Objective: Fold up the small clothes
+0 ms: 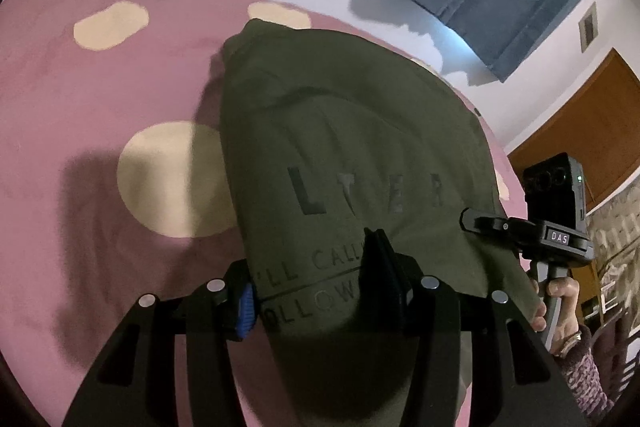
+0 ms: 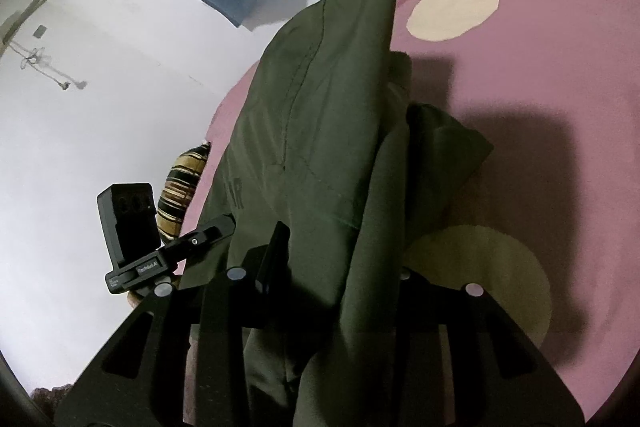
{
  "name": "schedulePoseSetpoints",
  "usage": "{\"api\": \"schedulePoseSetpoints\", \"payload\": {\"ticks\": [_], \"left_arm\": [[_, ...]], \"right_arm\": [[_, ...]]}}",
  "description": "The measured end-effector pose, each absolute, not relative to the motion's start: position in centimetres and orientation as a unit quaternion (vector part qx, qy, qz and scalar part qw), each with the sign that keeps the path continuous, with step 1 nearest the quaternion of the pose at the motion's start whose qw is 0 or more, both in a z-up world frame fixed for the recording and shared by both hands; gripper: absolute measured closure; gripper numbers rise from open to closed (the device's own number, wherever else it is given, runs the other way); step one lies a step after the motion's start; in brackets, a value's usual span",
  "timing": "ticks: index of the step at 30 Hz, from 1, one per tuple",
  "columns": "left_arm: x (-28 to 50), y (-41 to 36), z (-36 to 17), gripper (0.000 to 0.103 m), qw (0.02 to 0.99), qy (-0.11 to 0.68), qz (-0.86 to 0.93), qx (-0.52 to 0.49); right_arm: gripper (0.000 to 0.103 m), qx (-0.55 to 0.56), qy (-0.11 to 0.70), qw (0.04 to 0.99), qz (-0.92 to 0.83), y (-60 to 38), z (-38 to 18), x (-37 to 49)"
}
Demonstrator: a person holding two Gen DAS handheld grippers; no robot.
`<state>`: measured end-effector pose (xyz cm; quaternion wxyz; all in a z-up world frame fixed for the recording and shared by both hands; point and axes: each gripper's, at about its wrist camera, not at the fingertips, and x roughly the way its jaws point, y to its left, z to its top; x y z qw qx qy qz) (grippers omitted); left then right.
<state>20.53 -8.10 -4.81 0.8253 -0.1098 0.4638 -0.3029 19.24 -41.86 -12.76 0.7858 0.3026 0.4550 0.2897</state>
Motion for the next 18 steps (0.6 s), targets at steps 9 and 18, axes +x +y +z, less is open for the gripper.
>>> {"api": "schedulePoseSetpoints", "payload": {"ticks": [9,18], "left_arm": [[21.0,-7.8,-6.8,0.047,0.819,0.468,-0.308,-0.123],[18.5,-5.8,-5.4,0.023,0.816,0.457,-0.320,-0.151]], "right_arm": [[0.069,0.340,0.461,0.764,0.296,-43.7,-15.6,18.9],[0.028,0.396,0.445,0.745,0.301,-46.3,-14.5,16.4]]}}
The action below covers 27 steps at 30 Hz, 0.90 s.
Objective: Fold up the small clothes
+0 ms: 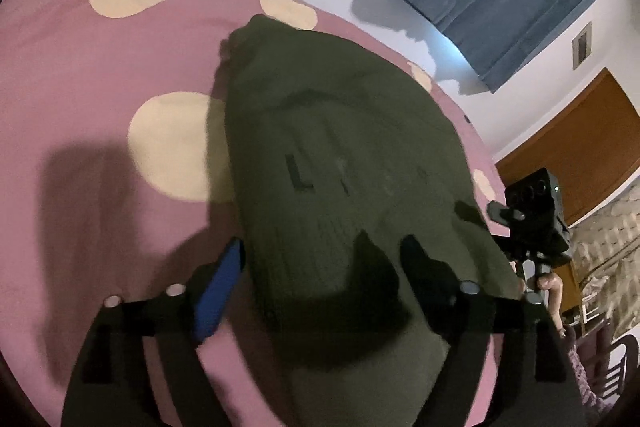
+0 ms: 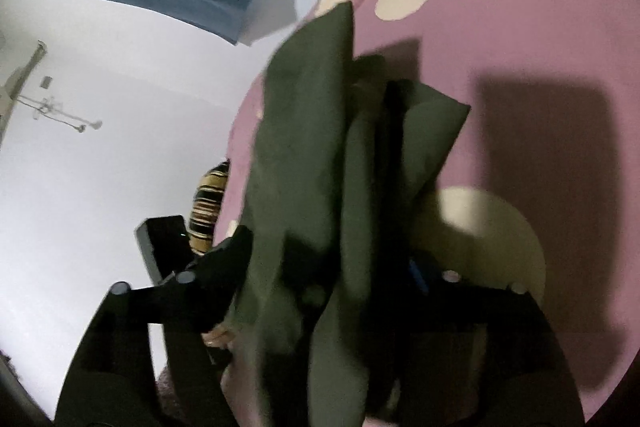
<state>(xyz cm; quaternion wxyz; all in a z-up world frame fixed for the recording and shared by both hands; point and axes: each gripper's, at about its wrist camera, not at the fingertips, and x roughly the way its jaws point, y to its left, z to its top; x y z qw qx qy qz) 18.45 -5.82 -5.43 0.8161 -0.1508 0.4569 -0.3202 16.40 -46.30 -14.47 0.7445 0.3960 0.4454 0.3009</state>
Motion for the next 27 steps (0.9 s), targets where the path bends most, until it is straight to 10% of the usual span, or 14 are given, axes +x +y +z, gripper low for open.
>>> {"api": "schedulePoseSetpoints", "payload": {"ticks": [11,13,16,27], "left_arm": [[13.6,-5.5,-6.6,0.031,0.806,0.469,-0.326,-0.157],[13.5,-5.6,-6.6,0.038,0.808,0.470,-0.323,-0.151],[13.2,-5.8,-5.8,0.046,0.814,0.465,-0.321,-0.137],[12.5,-5.9,-6.4,0.048,0.825,0.458,-0.308,-0.123]], "right_arm": [[0.020,0.363,0.473,0.748,0.292,-43.8,-15.0,11.0],[0.052,0.341,0.477,0.761,0.277,-43.2,-15.0,10.7],[0.070,0.350,0.486,0.750,0.280,-43.1,-15.2,10.5],[0.076,0.372,0.475,0.738,0.302,-44.6,-16.4,9.8]]}}
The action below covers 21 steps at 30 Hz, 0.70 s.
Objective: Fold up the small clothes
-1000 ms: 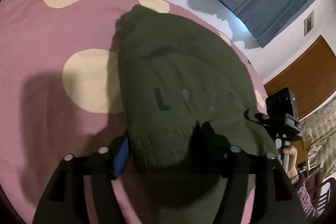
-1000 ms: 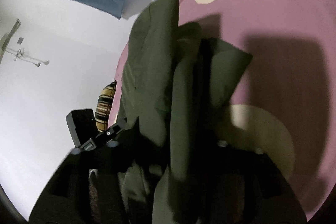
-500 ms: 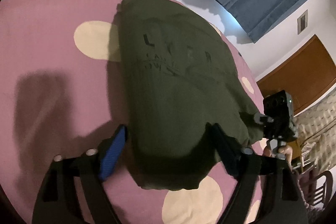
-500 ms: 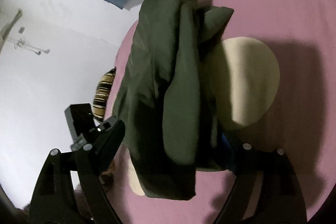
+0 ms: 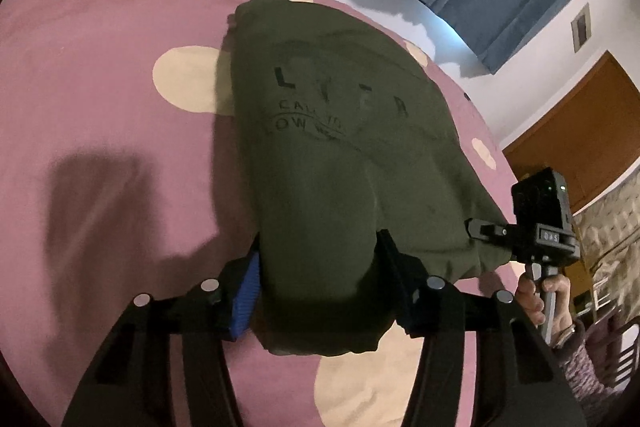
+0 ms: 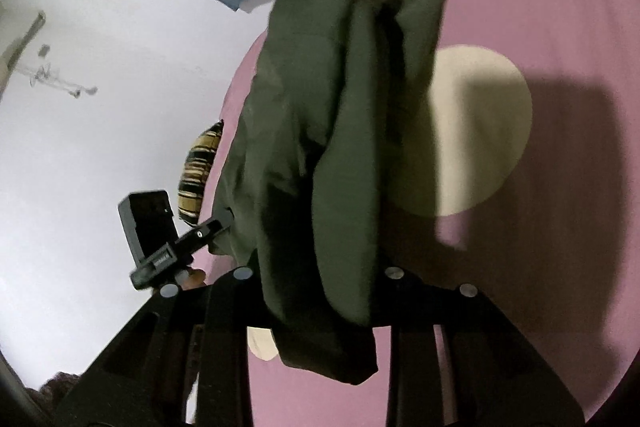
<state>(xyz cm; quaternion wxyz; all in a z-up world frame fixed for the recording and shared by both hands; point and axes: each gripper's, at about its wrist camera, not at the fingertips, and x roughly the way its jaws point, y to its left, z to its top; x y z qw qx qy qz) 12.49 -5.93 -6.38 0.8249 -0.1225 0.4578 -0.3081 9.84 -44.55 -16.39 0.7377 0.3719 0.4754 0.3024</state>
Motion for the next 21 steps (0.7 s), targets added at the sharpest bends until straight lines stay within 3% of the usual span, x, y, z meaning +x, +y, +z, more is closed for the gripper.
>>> {"api": "schedulePoseSetpoints", "payload": {"ticks": [14,21], "left_arm": [[12.3,-6.1,-6.6,0.045,0.832,0.447,-0.308,-0.115],[11.5,-6.3,-5.9,0.032,0.860,0.420,-0.278,-0.080]], "right_arm": [[0.077,0.396,0.460,0.729,0.317,-45.4,-17.6,9.7],[0.068,0.406,0.447,0.731,0.318,-46.1,-18.1,9.5]]}}
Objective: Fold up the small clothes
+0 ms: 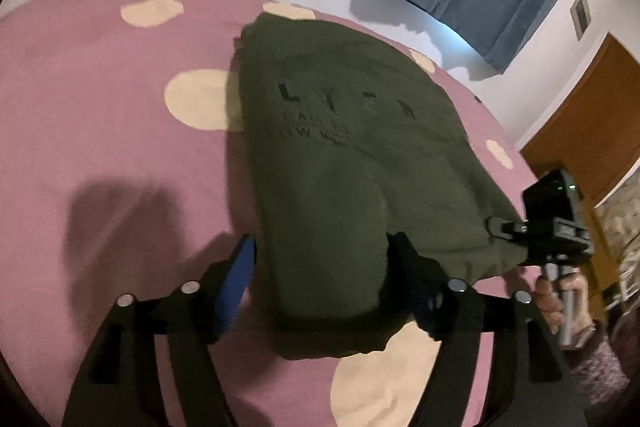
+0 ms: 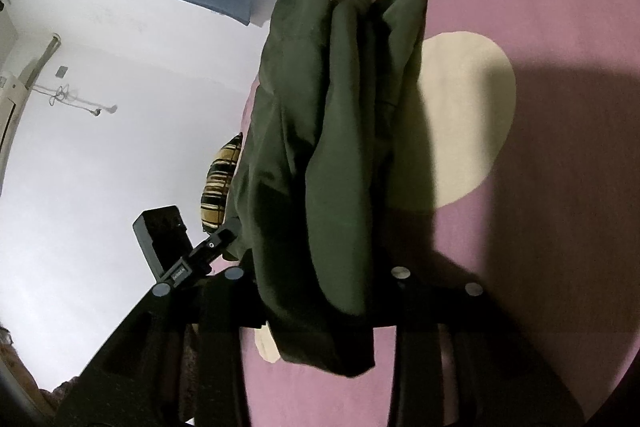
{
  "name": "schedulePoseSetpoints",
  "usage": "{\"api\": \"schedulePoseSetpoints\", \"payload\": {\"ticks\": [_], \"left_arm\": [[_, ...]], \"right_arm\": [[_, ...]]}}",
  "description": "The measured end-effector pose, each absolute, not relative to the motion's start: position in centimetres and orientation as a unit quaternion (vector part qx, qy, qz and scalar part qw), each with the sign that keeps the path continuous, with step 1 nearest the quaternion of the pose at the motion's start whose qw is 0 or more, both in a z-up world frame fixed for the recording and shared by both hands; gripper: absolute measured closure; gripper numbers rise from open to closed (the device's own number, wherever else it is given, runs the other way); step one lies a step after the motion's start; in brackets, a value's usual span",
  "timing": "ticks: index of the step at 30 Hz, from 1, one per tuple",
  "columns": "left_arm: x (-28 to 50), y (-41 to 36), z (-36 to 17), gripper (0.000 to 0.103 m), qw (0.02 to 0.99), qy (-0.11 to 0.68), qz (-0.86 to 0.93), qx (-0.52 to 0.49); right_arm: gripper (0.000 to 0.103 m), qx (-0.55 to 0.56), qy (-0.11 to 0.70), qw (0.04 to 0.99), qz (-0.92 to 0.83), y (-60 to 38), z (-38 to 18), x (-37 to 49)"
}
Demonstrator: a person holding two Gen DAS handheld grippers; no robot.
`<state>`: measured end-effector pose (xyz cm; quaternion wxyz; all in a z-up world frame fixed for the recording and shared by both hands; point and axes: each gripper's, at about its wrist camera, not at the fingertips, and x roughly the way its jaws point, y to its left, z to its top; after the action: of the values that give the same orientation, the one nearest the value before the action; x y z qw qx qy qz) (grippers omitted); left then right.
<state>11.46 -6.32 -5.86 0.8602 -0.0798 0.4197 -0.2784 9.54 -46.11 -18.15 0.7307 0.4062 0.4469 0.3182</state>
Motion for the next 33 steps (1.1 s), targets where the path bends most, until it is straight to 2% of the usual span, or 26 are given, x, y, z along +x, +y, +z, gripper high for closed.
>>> {"api": "schedulePoseSetpoints", "payload": {"ticks": [5,8,10,16,19,25,33], "left_arm": [[10.2,-6.3,-5.1,0.027,0.878,0.402,-0.251,-0.063],[9.1,-6.0,-4.7,0.024,0.884,0.398,-0.238,-0.058],[8.1,-6.0,-4.4,0.024,0.888,0.396,-0.230,-0.049],[4.6,-6.6,-3.8,0.020,0.905,0.381,-0.189,-0.010],[3.2,-6.6,-3.5,0.018,0.911,0.375,-0.172,-0.014],[1.1,-6.7,-2.7,0.017,0.923,0.359,-0.135,-0.023],[-1.5,-6.9,-1.5,0.017,0.940,0.325,-0.101,0.000]], "right_arm": [[0.059,0.413,0.434,0.740,0.305,-47.0,-17.7,8.0],[0.050,0.419,0.422,0.748,0.293,-47.6,-17.3,6.5],[0.038,0.417,0.418,0.756,0.284,-47.8,-16.9,5.6],[0.017,0.345,0.432,0.803,0.221,-46.1,-15.1,2.9],[0.012,0.280,0.442,0.835,0.170,-43.9,-14.3,1.5],[0.010,0.144,0.446,0.877,0.105,-38.5,-13.0,-0.3],[0.009,0.118,0.433,0.893,0.029,-37.3,-13.4,-0.9]]}}
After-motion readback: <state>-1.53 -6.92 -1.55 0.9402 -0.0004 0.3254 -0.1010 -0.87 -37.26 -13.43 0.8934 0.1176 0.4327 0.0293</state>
